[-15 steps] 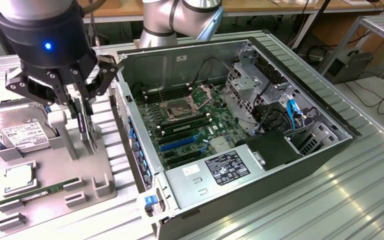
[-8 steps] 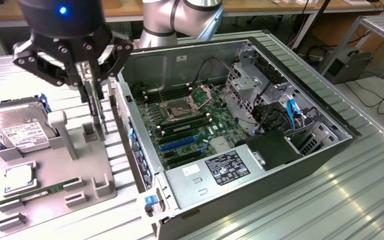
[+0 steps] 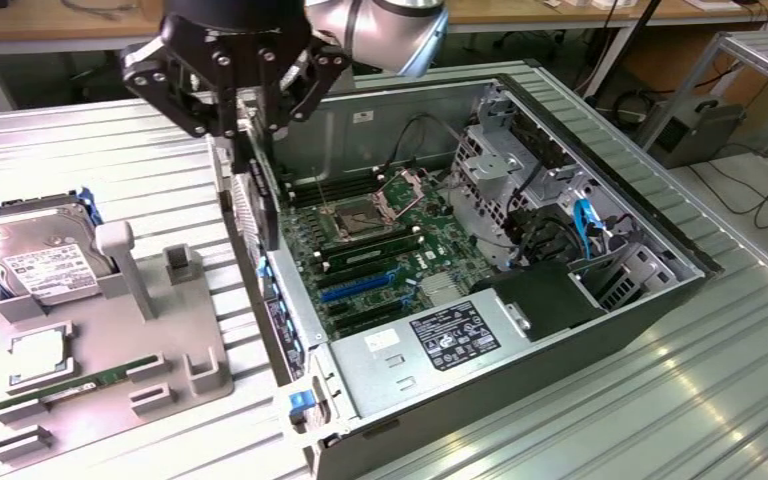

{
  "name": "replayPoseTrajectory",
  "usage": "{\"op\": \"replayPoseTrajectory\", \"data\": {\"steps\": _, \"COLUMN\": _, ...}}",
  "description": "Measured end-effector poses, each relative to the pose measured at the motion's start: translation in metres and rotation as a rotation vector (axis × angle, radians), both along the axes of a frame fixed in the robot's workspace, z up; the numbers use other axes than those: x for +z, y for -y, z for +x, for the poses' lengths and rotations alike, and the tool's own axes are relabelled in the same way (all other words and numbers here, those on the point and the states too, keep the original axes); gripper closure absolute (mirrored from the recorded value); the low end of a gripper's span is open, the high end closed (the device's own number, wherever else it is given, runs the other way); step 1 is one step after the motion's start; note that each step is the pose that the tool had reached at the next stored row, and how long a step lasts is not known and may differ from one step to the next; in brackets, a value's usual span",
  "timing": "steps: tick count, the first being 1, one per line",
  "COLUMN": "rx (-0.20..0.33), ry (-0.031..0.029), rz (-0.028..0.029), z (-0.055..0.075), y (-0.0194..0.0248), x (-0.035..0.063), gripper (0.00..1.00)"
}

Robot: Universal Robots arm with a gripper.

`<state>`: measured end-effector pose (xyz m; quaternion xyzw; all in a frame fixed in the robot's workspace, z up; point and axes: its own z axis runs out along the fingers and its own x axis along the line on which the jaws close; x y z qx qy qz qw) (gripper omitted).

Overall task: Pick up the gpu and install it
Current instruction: 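Pick up the gpu and move the gpu toward the slot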

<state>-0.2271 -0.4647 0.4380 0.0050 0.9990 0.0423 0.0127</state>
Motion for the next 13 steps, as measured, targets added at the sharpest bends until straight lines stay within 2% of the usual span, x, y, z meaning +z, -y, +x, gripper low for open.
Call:
{"op": "replayPoseTrajectory", "data": {"steps": 4, "rx": 0.000, "ry": -0.0058, "rz": 0.0001, "z": 0.020, "y": 0.0000, "x": -0.0002, "gripper": 0.74}}
{"op": "replayPoseTrajectory", "data": {"steps": 6, "rx": 0.000, "ry": -0.0107, "rz": 0.0001, "z": 0.030, "y": 0.0000, "x": -0.0011, "gripper": 0.74}}
{"op": "replayPoseTrajectory", "data": {"steps": 11, "rx": 0.000, "ry": -0.0302, "rz": 0.0000, "z": 0.060, "y": 0.0000, "x": -0.0075, "gripper": 0.74}}
{"op": "replayPoseTrajectory", "data": {"steps": 13, "rx": 0.000, "ry": -0.0356, "rz": -0.0002, "z": 0.069, "y": 0.0000, "x": -0.0101, "gripper": 0.74}}
